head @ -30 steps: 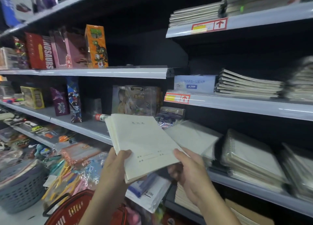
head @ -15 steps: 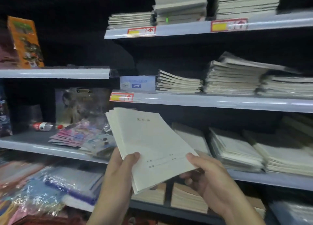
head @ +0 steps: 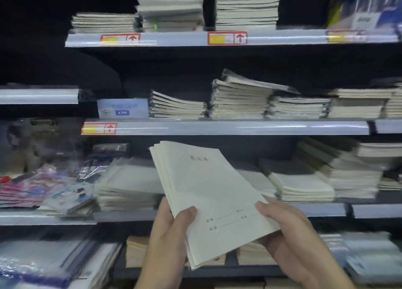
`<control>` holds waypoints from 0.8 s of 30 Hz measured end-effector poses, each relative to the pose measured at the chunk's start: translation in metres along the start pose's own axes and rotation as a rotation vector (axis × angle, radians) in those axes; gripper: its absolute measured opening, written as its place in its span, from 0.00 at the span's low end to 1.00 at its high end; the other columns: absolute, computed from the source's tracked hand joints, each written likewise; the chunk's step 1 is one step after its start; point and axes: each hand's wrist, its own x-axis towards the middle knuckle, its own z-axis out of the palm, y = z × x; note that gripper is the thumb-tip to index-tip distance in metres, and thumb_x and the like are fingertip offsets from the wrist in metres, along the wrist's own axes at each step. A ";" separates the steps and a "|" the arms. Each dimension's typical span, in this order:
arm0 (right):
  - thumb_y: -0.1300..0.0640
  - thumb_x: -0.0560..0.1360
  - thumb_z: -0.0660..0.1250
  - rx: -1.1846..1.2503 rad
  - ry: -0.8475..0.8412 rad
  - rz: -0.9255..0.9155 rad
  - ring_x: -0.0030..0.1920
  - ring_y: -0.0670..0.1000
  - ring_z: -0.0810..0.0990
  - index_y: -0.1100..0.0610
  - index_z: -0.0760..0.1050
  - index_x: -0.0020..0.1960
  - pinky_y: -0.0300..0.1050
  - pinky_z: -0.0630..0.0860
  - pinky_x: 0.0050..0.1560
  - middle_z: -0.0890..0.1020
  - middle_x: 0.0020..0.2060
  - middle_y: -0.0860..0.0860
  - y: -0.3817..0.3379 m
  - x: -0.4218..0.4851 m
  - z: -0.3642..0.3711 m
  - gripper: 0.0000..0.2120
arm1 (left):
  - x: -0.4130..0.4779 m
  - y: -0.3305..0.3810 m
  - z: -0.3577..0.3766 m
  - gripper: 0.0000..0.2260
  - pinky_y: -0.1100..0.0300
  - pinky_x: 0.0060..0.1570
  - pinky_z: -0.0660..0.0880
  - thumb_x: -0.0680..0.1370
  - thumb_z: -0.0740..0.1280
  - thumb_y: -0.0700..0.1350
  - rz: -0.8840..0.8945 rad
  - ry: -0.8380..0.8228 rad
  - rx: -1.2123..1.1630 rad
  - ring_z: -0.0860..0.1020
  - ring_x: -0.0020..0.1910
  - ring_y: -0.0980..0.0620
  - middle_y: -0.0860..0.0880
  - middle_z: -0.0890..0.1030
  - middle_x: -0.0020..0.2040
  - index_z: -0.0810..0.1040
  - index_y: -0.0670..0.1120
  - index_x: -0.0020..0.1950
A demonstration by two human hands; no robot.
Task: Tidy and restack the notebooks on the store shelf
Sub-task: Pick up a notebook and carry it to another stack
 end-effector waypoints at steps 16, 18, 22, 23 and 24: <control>0.72 0.80 0.62 -0.050 0.335 -0.156 0.53 0.62 0.87 0.58 0.83 0.63 0.51 0.82 0.44 0.89 0.54 0.59 -0.056 0.032 -0.125 0.19 | 0.083 -0.054 0.124 0.12 0.40 0.63 0.81 0.86 0.65 0.41 -0.313 -0.358 0.216 0.87 0.59 0.44 0.46 0.88 0.59 0.80 0.44 0.69; 0.72 0.80 0.62 -0.065 0.383 -0.155 0.57 0.63 0.86 0.57 0.82 0.65 0.55 0.82 0.51 0.89 0.54 0.58 -0.061 0.050 -0.143 0.19 | 0.105 -0.066 0.141 0.13 0.41 0.64 0.81 0.85 0.66 0.41 -0.340 -0.381 0.219 0.86 0.60 0.44 0.45 0.88 0.60 0.80 0.44 0.69; 0.71 0.82 0.60 -0.112 0.438 -0.136 0.59 0.63 0.85 0.57 0.81 0.66 0.58 0.82 0.58 0.89 0.55 0.57 -0.073 0.085 -0.177 0.19 | 0.141 -0.086 0.175 0.10 0.50 0.54 0.84 0.85 0.67 0.40 -0.380 -0.391 0.259 0.87 0.57 0.47 0.47 0.89 0.57 0.81 0.45 0.65; 0.72 0.81 0.60 -0.115 0.438 -0.132 0.59 0.63 0.85 0.57 0.82 0.66 0.60 0.81 0.60 0.89 0.55 0.57 -0.076 0.094 -0.184 0.20 | 0.149 -0.092 0.184 0.09 0.51 0.53 0.85 0.85 0.67 0.40 -0.375 -0.401 0.281 0.87 0.57 0.47 0.47 0.88 0.57 0.81 0.45 0.65; 0.72 0.81 0.60 -0.113 0.435 -0.132 0.60 0.63 0.85 0.57 0.82 0.66 0.61 0.81 0.62 0.89 0.55 0.57 -0.079 0.104 -0.191 0.20 | 0.158 -0.097 0.193 0.09 0.50 0.54 0.85 0.85 0.67 0.39 -0.362 -0.413 0.310 0.87 0.57 0.47 0.47 0.88 0.58 0.81 0.45 0.64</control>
